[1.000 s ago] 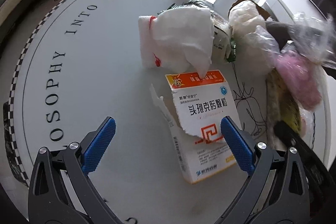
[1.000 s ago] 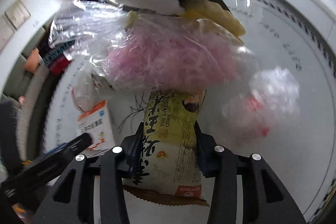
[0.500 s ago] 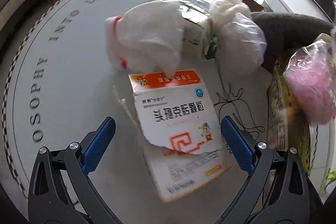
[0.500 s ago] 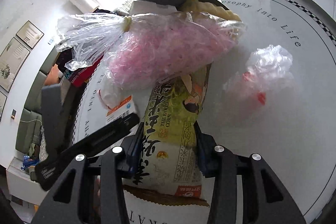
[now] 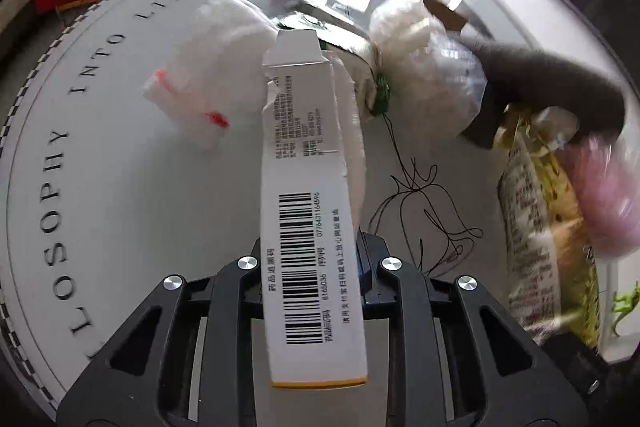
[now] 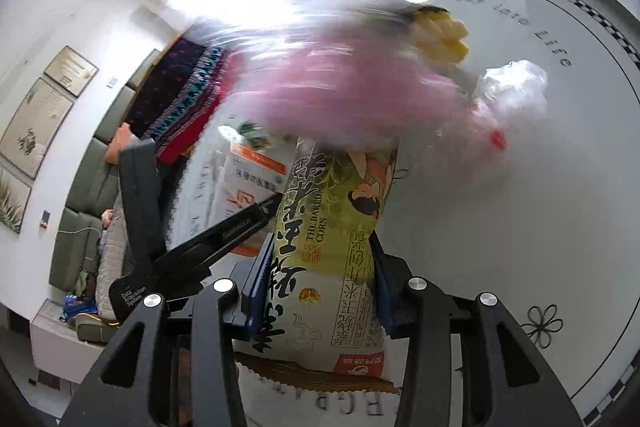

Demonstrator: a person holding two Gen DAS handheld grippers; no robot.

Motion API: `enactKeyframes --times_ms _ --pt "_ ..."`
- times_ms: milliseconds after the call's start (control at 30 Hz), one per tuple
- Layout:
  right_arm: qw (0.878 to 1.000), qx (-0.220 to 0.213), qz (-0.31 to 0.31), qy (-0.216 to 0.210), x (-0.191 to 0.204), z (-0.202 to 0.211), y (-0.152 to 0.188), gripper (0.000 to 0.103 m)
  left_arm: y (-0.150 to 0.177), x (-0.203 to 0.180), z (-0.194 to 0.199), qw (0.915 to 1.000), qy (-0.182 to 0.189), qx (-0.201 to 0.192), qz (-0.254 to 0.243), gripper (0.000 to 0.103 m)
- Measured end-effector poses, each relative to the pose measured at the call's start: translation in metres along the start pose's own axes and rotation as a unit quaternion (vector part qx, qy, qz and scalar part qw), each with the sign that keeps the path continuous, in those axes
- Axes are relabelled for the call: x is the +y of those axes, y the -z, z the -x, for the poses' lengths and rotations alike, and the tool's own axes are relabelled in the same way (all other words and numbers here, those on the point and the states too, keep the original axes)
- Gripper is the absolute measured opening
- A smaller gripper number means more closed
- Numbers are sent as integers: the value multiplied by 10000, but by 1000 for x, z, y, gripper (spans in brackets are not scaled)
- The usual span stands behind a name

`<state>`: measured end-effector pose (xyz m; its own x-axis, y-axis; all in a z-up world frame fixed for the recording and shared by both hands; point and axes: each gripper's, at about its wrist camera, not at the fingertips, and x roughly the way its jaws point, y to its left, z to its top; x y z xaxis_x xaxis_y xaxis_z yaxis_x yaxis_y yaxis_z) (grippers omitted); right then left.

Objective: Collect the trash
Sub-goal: 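Carry the box with the left tool while the right tool carries the snack bag to the trash bag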

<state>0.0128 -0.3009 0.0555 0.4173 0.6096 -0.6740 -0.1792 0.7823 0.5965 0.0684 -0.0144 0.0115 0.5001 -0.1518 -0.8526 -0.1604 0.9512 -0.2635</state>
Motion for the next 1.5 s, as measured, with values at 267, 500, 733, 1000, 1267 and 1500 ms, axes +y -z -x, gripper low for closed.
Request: enactKeyframes --times_ms 267,500,733,1000,1267,1500 --pt "9989 -78 455 -81 40 6 8 45 8 44 51 9987 317 -367 161 23" --pt "9955 26 928 -179 85 2 23 45 33 92 95 9966 225 -669 425 23" --pt "9860 329 1583 -404 158 -24 49 45 64 157 144 9908 -83 -1077 820 23" --pt "9597 963 2480 -907 250 -66 101 45 122 244 204 9735 -803 -1441 1583 23" --pt "9224 1606 3246 -1342 331 -105 166 45 187 328 247 9418 -1592 -1554 2520 23" --pt "8859 2199 3672 -1788 403 -142 213 55 205 379 265 9130 -1993 -1586 3187 59"
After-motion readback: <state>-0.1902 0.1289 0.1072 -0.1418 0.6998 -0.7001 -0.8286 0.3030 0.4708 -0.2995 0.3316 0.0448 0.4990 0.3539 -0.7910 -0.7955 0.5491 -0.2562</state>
